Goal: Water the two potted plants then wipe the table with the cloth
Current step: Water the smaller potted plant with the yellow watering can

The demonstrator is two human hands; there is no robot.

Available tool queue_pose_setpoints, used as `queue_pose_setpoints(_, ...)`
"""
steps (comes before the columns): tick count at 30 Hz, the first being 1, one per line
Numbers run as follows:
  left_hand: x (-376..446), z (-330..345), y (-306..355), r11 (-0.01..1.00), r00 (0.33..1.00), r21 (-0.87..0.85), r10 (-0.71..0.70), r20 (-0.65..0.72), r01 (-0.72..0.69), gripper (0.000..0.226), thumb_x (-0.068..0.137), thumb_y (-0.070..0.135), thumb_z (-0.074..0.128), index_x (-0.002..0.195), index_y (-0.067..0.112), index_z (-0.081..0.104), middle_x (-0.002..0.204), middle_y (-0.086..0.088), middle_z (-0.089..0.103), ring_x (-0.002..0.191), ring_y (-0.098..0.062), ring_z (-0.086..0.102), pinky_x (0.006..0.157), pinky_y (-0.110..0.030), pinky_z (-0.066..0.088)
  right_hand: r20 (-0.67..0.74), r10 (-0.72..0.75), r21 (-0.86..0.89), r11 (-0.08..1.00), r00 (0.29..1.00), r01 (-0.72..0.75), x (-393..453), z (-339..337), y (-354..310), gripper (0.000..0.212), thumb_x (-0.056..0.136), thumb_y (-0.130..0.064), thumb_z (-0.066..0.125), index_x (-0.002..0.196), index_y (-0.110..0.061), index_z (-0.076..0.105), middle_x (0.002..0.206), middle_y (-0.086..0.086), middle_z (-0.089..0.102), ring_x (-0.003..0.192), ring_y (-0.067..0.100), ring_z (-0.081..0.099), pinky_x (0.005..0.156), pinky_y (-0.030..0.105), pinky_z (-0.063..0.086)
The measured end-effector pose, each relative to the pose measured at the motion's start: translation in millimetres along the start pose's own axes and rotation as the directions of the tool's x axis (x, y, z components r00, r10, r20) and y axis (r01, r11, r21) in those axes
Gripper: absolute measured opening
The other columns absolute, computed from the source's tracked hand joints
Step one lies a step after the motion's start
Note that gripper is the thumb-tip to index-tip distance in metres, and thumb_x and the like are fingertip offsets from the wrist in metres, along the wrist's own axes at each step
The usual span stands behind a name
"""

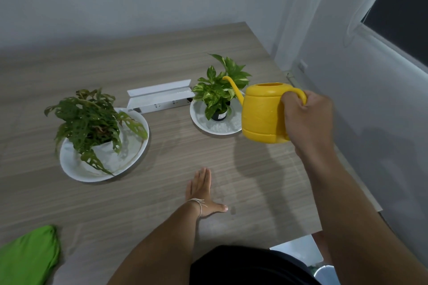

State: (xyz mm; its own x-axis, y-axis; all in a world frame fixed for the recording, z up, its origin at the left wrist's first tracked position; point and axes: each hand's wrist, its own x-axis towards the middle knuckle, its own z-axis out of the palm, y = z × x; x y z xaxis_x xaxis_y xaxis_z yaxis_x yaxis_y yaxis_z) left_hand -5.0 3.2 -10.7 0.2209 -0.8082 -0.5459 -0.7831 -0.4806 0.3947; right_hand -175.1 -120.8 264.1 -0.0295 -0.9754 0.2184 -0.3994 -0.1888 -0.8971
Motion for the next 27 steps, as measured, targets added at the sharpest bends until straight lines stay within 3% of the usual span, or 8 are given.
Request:
queue_pose_setpoints(5, 0.1, 1.8, -1.8, 1.0, 1.0, -0.002, -0.001, -0.017, 0.001, 0.14, 0.066, 0.067, 0.076, 0.154, 0.026, -0.025, 0.162, 0.007, -0.032, 0.148, -0.015, -0.03, 0.12, -0.04, -0.015, -0.003, -0.011, 0.009, 1.0, 1.0, 0.011, 3.8, -2.3, -4.0, 0.039, 0.086, -0.017, 0.056, 0.058, -0.021, 0.03, 0.047, -0.01, 0.022, 0.049, 0.01, 0.021, 0.043, 0.026, 0.02)
queue_pose_setpoints(11, 0.0, 2.0, -1.0, 1.0, 1.0, -0.011, 0.006, -0.022, -0.007, 0.14, 0.066, 0.066, 0.077, 0.155, 0.025, -0.023, 0.162, 0.007, -0.03, 0.149, -0.016, -0.028, 0.122, -0.041, -0.013, -0.028, -0.033, -0.005, 0.999, 0.999, 0.032, 4.6, -9.1, -7.1, 0.038, 0.087, -0.017, 0.057, 0.058, -0.018, 0.033, 0.045, -0.01, 0.022, 0.046, 0.009, 0.022, 0.04, 0.021, 0.02)
queue_pose_setpoints(15, 0.5, 1.3, -1.4, 1.0, 1.0, -0.013, 0.012, -0.02, -0.013, 0.139, 0.066, 0.066, 0.076, 0.155, 0.025, -0.024, 0.162, 0.006, -0.03, 0.149, -0.016, -0.028, 0.122, -0.041, -0.013, -0.039, -0.031, -0.012, 0.999, 0.999, 0.031, 2.7, -10.0, -5.9, 0.031, 0.087, -0.018, 0.058, 0.062, -0.012, 0.042, 0.053, -0.003, 0.026, 0.05, 0.011, 0.025, 0.044, 0.027, 0.022)
queue_pose_setpoints(27, 1.5, 1.8, -2.3, 1.0, 1.0, 0.001, 0.012, -0.017, -0.012, 0.14, 0.067, 0.067, 0.076, 0.155, 0.025, -0.025, 0.162, 0.006, -0.031, 0.149, -0.016, -0.029, 0.121, -0.041, -0.014, -0.008, -0.024, -0.023, 0.999, 1.0, 0.023, -0.1, -1.2, -7.6, 0.038, 0.087, -0.015, 0.058, 0.058, -0.019, 0.033, 0.05, -0.007, 0.022, 0.046, 0.009, 0.022, 0.039, 0.019, 0.018)
